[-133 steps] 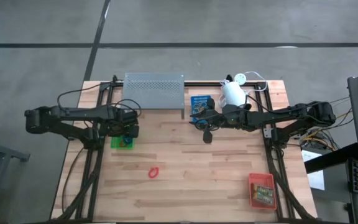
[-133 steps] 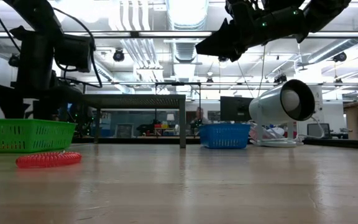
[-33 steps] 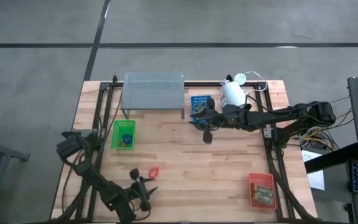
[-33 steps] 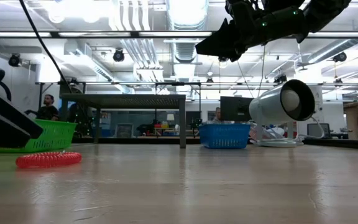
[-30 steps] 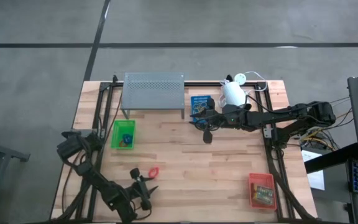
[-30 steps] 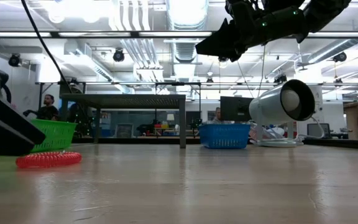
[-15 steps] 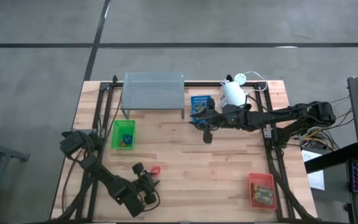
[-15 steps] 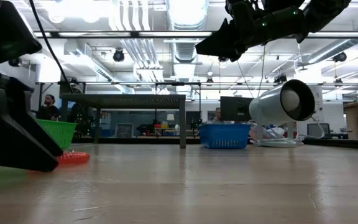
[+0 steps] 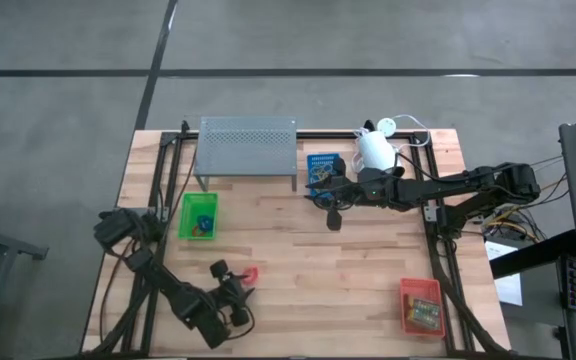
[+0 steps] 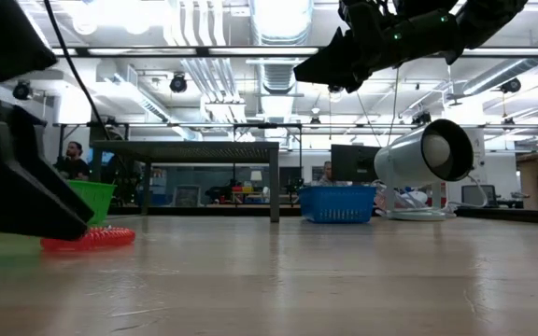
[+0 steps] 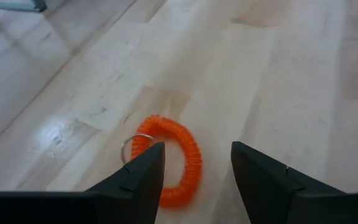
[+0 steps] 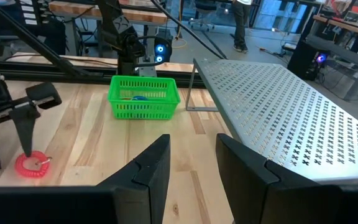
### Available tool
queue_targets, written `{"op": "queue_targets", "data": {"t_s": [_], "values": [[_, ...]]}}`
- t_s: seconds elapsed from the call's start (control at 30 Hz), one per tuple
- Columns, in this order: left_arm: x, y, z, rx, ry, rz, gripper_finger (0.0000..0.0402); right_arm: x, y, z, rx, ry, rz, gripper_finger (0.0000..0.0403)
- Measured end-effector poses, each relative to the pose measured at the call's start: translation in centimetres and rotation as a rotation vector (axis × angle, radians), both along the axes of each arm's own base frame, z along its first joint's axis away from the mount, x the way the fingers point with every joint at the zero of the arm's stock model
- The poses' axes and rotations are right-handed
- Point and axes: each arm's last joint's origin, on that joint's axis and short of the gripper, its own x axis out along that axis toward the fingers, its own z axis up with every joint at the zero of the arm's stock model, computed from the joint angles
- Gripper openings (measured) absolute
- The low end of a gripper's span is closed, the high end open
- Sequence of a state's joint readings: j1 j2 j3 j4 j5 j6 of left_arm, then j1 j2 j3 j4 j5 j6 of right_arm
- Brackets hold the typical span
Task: Pick & Place Office Desk Supplies
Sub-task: Put the orange rubber band into the green bin
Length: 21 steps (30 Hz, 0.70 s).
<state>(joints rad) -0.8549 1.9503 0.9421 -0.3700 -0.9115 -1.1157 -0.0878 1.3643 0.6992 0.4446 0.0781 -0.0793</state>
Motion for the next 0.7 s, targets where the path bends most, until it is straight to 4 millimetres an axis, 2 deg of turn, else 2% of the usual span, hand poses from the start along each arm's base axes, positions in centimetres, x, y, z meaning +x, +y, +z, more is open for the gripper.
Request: {"op": "queue_targets", "data": {"t_s": [0.37,0.7], "values": [[0.4,1.5,-1.0,-0.106,0.017,0.053,0.0190,0.0,0.0,0.0,0.000,-0.001,0.000,0.0127],[0.2,1.7,-1.5,-0.146,-0.006,0.051,0.0189,0.0,0.0,0.0,0.000,0.000,0.000,0.0127]]}}
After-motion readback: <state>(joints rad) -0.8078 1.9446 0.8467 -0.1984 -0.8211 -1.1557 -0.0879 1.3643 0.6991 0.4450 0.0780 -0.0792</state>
